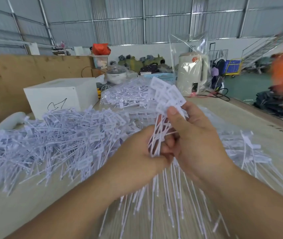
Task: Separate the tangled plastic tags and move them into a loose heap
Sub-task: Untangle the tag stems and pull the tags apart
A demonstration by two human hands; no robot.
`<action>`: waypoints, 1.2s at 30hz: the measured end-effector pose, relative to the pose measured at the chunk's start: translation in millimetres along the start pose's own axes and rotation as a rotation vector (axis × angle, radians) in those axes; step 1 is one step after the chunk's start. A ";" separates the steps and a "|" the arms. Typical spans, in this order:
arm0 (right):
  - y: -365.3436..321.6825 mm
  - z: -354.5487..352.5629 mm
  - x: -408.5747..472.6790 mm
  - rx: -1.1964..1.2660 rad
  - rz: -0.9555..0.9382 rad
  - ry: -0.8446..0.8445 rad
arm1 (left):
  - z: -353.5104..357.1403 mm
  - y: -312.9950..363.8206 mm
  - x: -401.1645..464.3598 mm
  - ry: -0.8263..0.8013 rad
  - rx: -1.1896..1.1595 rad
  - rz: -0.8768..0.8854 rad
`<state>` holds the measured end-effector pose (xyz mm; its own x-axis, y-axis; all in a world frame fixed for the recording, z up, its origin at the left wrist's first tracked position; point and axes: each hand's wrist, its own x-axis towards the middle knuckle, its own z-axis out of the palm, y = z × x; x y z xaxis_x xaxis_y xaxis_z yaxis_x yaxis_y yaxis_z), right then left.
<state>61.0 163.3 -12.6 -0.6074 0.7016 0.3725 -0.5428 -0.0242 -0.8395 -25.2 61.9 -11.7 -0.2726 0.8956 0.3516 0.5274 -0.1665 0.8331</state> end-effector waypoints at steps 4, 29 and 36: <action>-3.9 -2.9 1.6 -0.056 0.133 -0.003 | -10.4 -7.6 3.5 0.127 0.103 -0.102; 6.2 -21.4 -1.0 -1.744 0.013 -0.521 | -43.0 -77.6 27.5 0.142 1.349 -0.227; -21.9 -26.9 4.4 -1.707 -0.056 -0.510 | -43.9 -75.5 25.9 0.253 1.359 -0.232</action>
<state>85.8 186.1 -3.2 -0.8934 0.3984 0.2077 0.3764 0.9161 -0.1382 -107.4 79.5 -46.7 -0.5186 0.7254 0.4526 0.7681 0.6278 -0.1260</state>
